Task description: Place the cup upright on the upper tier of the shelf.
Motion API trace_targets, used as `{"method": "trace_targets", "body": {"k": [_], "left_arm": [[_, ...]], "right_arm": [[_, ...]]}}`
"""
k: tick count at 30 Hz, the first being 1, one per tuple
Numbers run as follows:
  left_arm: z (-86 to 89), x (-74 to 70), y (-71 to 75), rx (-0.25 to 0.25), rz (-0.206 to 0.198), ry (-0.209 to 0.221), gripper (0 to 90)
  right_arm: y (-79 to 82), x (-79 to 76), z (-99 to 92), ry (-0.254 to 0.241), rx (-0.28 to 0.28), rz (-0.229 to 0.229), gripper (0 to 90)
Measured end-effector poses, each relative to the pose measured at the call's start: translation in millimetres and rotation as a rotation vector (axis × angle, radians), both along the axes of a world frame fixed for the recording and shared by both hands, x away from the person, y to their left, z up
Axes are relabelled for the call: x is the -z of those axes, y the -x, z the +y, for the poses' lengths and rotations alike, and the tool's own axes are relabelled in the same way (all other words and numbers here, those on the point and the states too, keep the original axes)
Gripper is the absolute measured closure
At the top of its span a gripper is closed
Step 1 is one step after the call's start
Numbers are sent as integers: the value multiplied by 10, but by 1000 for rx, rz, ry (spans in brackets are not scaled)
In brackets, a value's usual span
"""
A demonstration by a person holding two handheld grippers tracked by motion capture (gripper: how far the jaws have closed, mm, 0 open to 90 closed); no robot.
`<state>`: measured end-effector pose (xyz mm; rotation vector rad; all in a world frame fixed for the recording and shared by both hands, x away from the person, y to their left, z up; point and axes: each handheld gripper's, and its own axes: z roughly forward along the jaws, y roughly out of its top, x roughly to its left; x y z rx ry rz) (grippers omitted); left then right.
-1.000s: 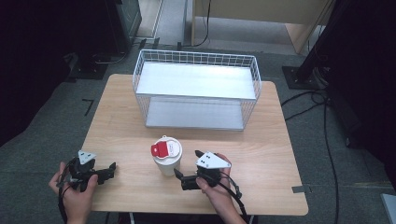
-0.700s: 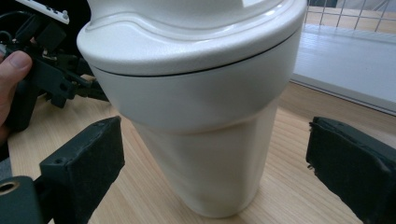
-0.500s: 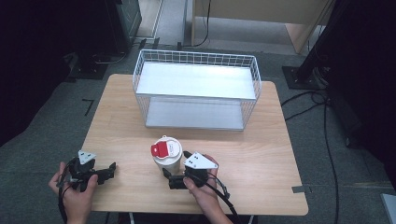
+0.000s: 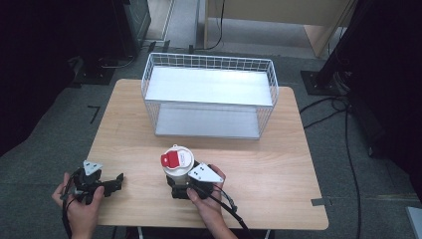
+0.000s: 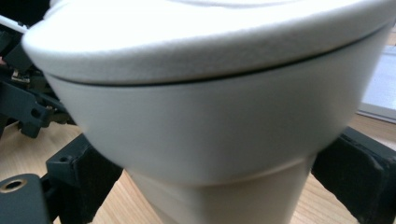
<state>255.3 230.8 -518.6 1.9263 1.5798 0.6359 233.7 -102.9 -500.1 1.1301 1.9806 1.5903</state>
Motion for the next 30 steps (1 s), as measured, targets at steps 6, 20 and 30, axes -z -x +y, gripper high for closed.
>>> {"method": "trace_targets", "body": {"k": [6,20,30], "left_arm": [[0,0,0,0,0,-1,0],[-1,1,-1,0,-1,0,0],[1,-1,-1,1,1,-2,0]], "right_arm": [[-20,22,26,-15,8,-22,62],[12,28,53,-31,36,-94,74],[31,-48,30,-65,26,-112,79]]}}
